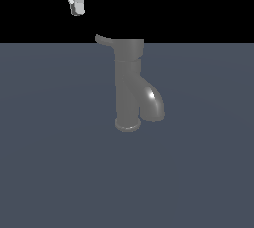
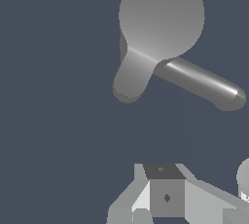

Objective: Turn on the faucet by rotating a designated handle.

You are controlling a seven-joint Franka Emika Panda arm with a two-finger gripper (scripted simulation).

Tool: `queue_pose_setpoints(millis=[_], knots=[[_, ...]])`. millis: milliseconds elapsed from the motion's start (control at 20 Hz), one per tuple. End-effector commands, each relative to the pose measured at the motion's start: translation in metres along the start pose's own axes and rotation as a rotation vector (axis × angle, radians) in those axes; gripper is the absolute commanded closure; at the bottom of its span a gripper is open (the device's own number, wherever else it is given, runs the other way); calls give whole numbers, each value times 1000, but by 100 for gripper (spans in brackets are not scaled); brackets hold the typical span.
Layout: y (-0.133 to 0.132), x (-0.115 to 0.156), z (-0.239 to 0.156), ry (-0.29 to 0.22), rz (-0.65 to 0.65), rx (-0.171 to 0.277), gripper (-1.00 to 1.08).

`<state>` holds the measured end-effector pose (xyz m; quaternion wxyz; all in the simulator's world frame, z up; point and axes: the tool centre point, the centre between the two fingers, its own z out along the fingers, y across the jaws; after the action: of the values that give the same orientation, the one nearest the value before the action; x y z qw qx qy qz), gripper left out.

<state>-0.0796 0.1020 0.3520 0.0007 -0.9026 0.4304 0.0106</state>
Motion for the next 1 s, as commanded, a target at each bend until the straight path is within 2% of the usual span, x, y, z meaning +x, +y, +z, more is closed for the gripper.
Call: queue_pose_setpoints(millis=[0,500,950], knots=[[-10,9,7,2,58,3,108],[-45,50,35,10,284,9,108],[-60,78,50,16,416,11,108]])
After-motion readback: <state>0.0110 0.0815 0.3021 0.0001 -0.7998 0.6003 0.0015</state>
